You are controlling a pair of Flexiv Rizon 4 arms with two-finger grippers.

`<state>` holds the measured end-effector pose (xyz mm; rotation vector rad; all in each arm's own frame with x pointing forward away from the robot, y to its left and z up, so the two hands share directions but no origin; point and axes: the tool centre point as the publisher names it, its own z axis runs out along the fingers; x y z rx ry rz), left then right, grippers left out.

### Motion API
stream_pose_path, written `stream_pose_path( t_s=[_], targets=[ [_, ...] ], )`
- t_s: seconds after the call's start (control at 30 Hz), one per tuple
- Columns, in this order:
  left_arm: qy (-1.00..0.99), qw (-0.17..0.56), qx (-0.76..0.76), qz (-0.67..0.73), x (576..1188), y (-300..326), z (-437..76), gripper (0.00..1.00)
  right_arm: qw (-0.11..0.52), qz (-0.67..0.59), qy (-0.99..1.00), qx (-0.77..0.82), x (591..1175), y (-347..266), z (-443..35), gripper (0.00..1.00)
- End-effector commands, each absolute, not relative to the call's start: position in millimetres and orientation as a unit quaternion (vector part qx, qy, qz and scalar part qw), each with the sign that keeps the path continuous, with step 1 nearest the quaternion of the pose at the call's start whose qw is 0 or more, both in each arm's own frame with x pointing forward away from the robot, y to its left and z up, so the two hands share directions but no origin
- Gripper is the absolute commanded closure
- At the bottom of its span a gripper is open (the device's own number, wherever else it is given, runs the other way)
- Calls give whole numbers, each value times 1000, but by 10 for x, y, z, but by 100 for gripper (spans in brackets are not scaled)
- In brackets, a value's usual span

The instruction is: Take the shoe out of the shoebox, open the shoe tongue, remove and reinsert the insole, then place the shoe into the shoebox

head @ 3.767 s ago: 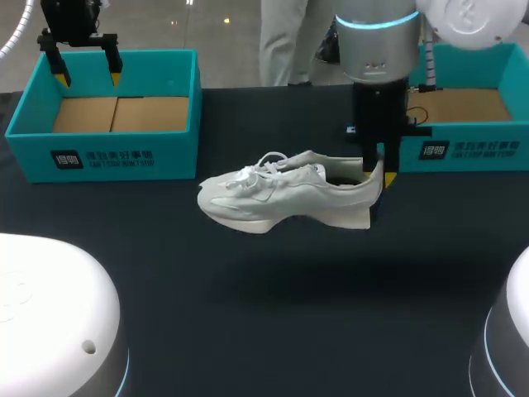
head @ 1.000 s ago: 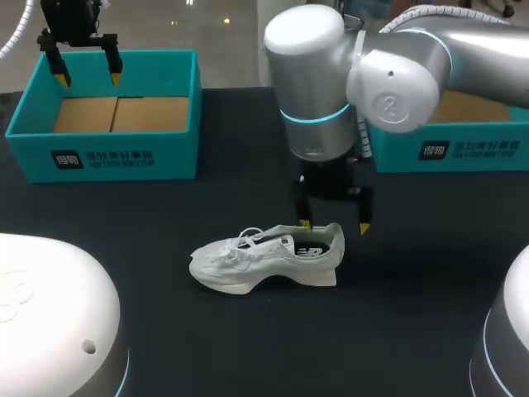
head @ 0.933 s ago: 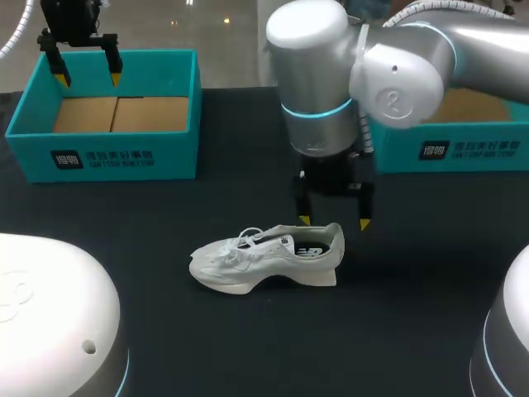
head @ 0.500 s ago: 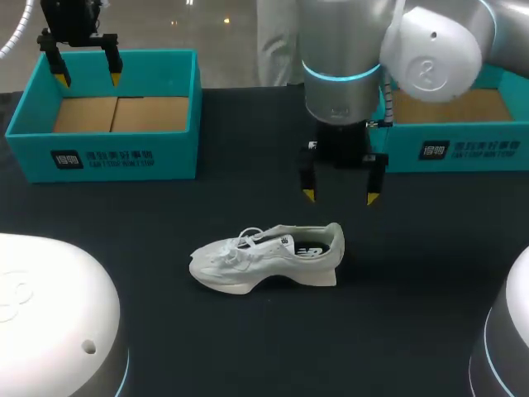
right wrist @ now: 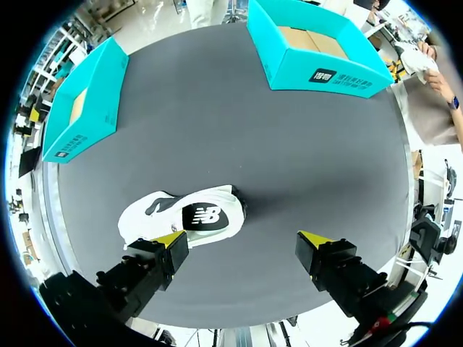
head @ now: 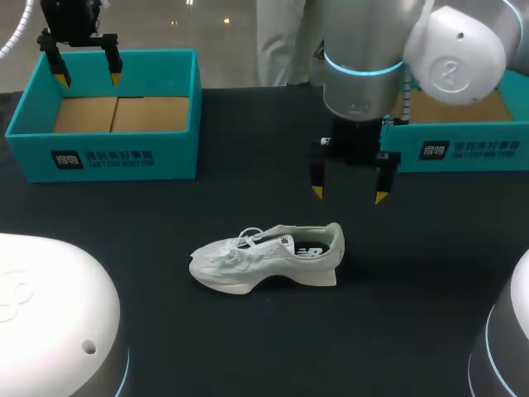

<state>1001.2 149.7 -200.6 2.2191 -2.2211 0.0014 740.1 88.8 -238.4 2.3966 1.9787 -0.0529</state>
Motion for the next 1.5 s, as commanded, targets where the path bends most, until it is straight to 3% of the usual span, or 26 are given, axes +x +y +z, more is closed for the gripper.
stream_pose_path(
  t_s=[0.03, 0.4, 0.57, 0.73, 1.37, 1.5],
  targets=[
    [-707, 1, 707, 0, 10007, 1498, -2004, 0, 21, 13, 717, 697, 7426, 869, -2390, 0],
    [-707, 1, 707, 0, 10007, 1498, -2004, 0, -12, 124, 932, 340, 7466, 593, -2289, 0],
    [-707, 1, 707, 0, 10007, 1498, -2004, 0, -34, 108, 969, 218, 7516, 614, -2301, 0],
    [-707, 1, 707, 0, 10007, 1498, -2004, 0, 10, -10, 974, 225, 7608, 592, -2457, 0],
    [-707, 1, 707, 0, 10007, 1498, -2004, 0, -3, -12, 976, 218, 7606, 575, -2463, 0],
    [-707, 1, 707, 0, 10007, 1498, -2004, 0, 3, 50, 979, 197, 7593, 569, -2492, 0]
  ],
)
